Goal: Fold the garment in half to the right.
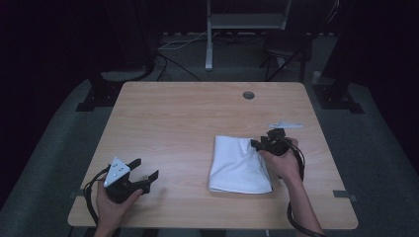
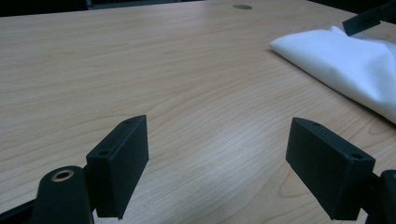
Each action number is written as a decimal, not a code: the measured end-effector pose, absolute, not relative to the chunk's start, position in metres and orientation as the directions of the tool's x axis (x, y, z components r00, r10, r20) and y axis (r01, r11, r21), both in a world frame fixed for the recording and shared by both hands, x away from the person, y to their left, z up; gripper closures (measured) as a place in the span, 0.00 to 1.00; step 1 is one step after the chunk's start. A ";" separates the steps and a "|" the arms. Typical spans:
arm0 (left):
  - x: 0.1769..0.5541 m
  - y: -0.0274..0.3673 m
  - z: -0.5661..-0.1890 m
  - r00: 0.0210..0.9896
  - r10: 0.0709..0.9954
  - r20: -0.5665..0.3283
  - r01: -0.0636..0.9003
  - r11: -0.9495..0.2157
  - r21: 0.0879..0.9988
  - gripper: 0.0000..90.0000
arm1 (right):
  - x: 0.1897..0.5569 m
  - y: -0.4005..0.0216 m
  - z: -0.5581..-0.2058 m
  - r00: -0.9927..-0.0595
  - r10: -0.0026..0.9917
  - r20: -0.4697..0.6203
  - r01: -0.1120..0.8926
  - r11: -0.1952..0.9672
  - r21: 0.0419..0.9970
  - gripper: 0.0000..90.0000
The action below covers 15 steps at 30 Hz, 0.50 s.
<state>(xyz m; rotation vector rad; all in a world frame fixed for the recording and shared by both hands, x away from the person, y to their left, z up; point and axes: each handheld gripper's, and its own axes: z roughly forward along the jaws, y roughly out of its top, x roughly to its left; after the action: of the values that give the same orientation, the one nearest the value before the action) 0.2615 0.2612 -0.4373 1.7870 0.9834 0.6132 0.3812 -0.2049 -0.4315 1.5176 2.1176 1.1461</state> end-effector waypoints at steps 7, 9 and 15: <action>0.262 0.261 -0.437 0.546 0.838 -0.020 0.349 -0.206 0.914 0.24 | 0.382 -0.205 -0.439 -0.430 0.873 0.231 0.682 0.147 0.716 0.69; 0.262 0.261 -0.437 0.546 0.838 -0.020 0.349 -0.205 0.915 0.24 | 0.382 -0.203 -0.438 -0.440 0.865 0.243 0.689 0.151 0.709 0.79; 0.262 0.261 -0.437 0.546 0.837 -0.020 0.349 -0.205 0.914 0.24 | 0.380 -0.201 -0.431 -0.439 0.870 0.226 0.662 0.143 0.735 0.90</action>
<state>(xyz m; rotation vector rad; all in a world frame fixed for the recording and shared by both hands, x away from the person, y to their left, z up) 0.2617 0.2612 -0.4373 1.7880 0.9838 0.6147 0.3797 -0.2006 -0.4307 1.4957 2.1672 1.1791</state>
